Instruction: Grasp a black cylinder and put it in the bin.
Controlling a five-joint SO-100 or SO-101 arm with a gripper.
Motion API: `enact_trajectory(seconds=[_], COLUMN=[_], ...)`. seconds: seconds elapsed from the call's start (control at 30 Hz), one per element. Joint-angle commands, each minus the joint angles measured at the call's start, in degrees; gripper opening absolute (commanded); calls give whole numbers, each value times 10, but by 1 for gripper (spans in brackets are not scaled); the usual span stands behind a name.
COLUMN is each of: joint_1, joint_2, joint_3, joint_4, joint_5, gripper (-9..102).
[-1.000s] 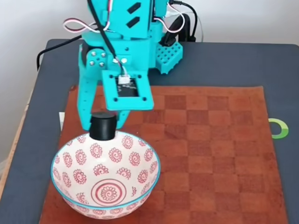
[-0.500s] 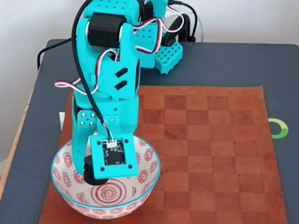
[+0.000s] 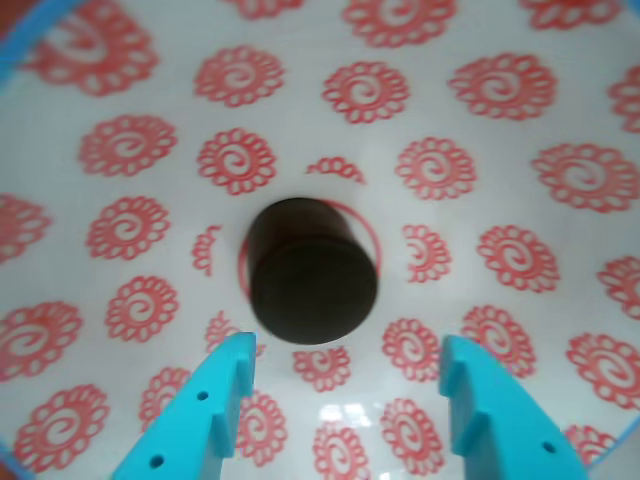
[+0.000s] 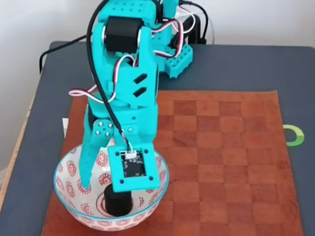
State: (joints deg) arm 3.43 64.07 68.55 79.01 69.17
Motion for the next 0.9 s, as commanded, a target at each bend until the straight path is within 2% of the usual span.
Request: enact_trajectory(seconds=[0.0,0.27,0.47,0.87], joint_1=[-1,6,6,-53], joint_2=[47,134,205,429], joint_3=[-29,-28,-25,89], joint_4=[21,69,134,138], joint_5=[3,3,3,45], gripper=[17,1,0,0])
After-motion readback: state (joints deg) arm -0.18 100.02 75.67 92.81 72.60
